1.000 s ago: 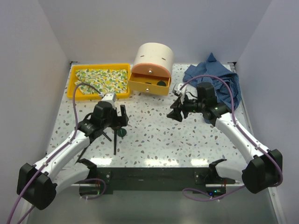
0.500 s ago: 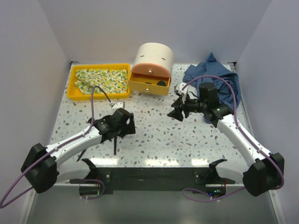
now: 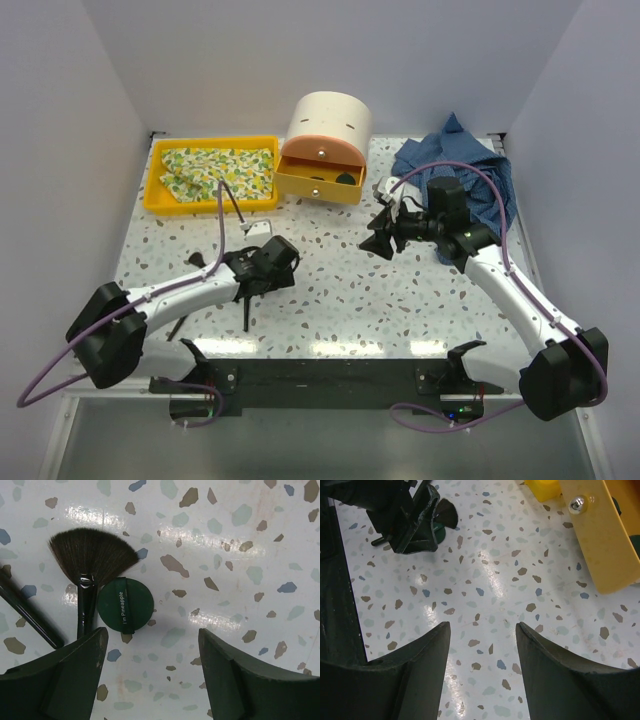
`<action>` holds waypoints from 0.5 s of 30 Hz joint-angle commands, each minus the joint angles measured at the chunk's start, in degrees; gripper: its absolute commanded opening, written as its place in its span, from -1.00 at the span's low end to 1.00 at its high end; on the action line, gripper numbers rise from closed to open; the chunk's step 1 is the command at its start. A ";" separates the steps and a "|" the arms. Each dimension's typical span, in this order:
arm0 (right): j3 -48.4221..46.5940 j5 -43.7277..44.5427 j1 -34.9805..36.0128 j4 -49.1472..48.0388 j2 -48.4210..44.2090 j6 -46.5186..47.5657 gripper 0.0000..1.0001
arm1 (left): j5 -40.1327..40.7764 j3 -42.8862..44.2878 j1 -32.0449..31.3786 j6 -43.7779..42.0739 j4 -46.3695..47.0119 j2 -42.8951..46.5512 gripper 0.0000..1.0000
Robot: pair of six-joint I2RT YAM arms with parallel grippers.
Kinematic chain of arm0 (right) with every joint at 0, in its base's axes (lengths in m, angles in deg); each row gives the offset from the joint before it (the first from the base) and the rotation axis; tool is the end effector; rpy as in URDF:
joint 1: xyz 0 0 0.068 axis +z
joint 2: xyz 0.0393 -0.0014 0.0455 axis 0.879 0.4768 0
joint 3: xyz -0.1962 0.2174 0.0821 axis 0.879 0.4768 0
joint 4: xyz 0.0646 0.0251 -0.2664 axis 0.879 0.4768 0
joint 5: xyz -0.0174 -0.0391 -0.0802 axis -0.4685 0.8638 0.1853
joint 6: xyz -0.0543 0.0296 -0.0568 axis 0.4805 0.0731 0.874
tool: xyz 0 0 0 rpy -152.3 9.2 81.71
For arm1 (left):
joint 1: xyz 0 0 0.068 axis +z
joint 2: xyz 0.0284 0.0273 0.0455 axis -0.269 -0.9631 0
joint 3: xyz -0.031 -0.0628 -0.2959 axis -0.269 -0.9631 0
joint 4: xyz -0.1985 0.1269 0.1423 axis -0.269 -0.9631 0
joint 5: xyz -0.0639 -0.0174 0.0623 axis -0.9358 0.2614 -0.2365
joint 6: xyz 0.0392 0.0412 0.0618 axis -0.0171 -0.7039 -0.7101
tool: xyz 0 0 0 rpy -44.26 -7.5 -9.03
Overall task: Organize the makeup
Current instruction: Pick up the makeup tool from the center of the board.
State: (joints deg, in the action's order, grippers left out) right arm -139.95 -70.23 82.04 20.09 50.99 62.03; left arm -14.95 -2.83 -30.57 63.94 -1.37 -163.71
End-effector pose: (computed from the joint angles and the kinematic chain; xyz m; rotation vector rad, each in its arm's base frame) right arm 0.2444 0.1449 0.3229 -1.1147 1.7276 0.7927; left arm 0.2065 -0.1651 0.1902 -0.3331 2.4671 -0.0444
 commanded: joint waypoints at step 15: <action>0.25 -1.80 -0.83 -1.88 -1.44 0.43 0.19 | 3.46 1.57 3.98 -1.57 6.92 -11.83 -0.04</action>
State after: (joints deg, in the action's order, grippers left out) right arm -139.86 -70.32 81.58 20.11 50.99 62.08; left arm -11.23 -1.32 -27.75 63.35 1.52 -174.29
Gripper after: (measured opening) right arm 0.594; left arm 0.490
